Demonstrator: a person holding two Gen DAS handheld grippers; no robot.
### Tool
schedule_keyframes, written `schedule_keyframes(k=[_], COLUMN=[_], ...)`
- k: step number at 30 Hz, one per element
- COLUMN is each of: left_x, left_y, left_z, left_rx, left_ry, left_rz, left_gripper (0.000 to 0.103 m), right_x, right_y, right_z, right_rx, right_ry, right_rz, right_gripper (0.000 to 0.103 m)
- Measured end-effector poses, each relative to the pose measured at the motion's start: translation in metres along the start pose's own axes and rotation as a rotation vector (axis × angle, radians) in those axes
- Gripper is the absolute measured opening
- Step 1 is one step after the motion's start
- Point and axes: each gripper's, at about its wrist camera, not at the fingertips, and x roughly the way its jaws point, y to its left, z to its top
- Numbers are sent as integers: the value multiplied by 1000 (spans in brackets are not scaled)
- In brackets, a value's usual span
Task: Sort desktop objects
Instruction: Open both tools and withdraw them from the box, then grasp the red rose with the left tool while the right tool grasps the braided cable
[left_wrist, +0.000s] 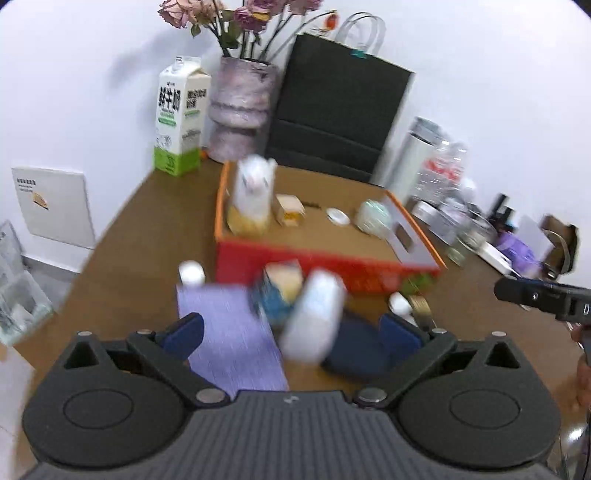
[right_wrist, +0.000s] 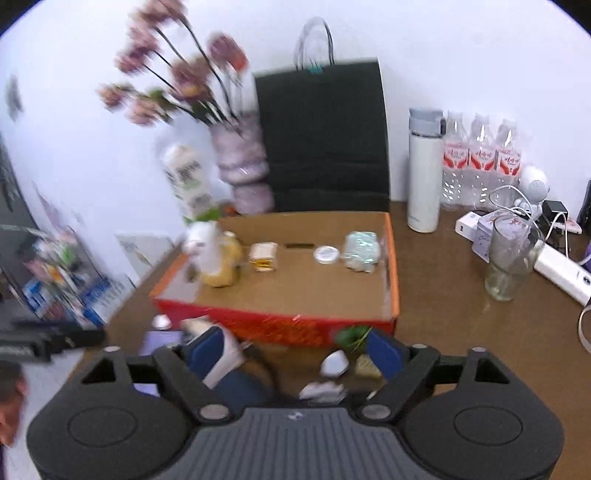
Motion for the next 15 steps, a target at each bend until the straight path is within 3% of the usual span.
schedule_keyframes(k=[4,8,12,15], left_x=[-16,-31,-35,-35], left_y=[-9,-17,-31,-45], left_z=[-71,-124,-146,-150], left_rx=[-7,6,35,101], left_ry=[-52,-81,-64,-95], left_rz=[20,10,-21,20], left_gripper=[103,103,103,103], right_x=[-26,-30,-33,-34], right_y=[20,33,32,34], right_z=[-72,-128,-164,-174], right_rx=[-69,-109,-83,-75], right_ry=[-66,-66,-24,-29], right_rz=[-67,-178,-136,-156], right_gripper=[91,91,91,91])
